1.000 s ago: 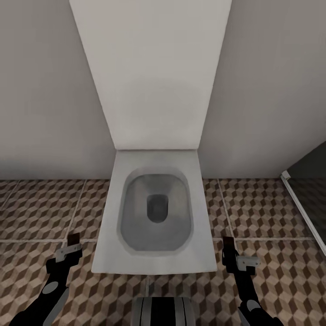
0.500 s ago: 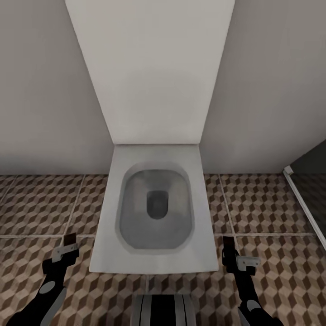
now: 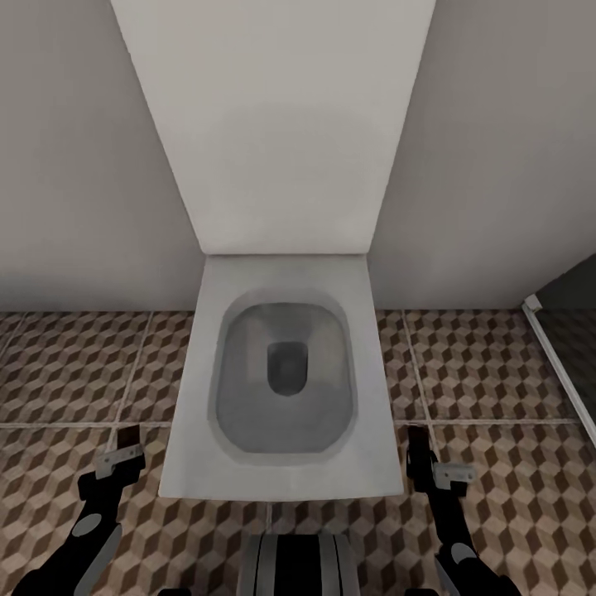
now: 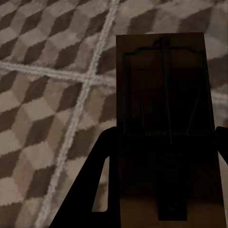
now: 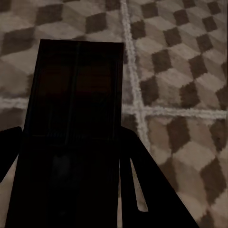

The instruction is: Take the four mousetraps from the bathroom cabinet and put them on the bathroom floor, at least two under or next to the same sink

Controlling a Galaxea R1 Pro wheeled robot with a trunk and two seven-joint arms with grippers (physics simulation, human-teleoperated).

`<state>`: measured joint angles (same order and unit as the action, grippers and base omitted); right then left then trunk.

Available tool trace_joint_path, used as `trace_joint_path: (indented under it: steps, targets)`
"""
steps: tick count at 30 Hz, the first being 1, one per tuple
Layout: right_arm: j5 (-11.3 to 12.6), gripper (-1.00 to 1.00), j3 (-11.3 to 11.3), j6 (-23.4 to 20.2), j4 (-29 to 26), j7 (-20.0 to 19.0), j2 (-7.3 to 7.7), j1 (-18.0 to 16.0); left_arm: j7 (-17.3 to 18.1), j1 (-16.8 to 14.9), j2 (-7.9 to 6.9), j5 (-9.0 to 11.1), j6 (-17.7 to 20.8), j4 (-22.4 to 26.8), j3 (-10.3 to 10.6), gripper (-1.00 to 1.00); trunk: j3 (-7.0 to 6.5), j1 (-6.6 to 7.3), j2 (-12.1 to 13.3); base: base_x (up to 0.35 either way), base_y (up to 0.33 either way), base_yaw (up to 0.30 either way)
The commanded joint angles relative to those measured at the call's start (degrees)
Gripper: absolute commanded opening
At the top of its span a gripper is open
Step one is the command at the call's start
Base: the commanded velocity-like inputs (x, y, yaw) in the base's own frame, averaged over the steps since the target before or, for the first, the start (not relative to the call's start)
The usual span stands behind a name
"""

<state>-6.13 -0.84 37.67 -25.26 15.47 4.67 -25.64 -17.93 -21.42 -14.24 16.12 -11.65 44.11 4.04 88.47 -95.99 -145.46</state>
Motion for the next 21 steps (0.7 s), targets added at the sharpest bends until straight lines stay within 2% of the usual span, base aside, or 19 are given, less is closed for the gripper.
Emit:
trace_joint_path:
  steps: [1, 6, 10, 21]
  targets:
    - [-0.38, -1.00, -0.06, 0.04, -1.04, 0.37, 0.04, -0.02, -0.55, -0.03, -0.12, 0.48, -0.28, 0.11, 0.44, -1.00, 0.03, 0.01, -0.01, 0.000, 0.000, 0.000]
    - [-0.38, -1.00, 0.07, -0.11, -4.14, 0.43, 0.03, -0.02, -0.45, -0.03, -0.34, 0.49, -0.37, 1.22, 0.44, -1.00, 0.03, 0.01, -0.01, 0.000, 0.000, 0.000]
    - [-0.35, -1.00, 0.13, -0.15, -4.58, 0.42, 0.00, -0.02, -0.49, -0.03, -0.91, 0.55, -0.39, 2.46, 0.44, -1.00, 0.03, 0.01, -0.01, 0.000, 0.000, 0.000]
    - [-0.12, -1.00, 0.16, -0.23, -4.45, 0.35, -0.01, -0.02, -0.98, -0.03, -1.30, 0.47, -0.34, 4.56, 0.41, -1.00, 0.03, 0.01, -0.01, 0.000, 0.000, 0.000]
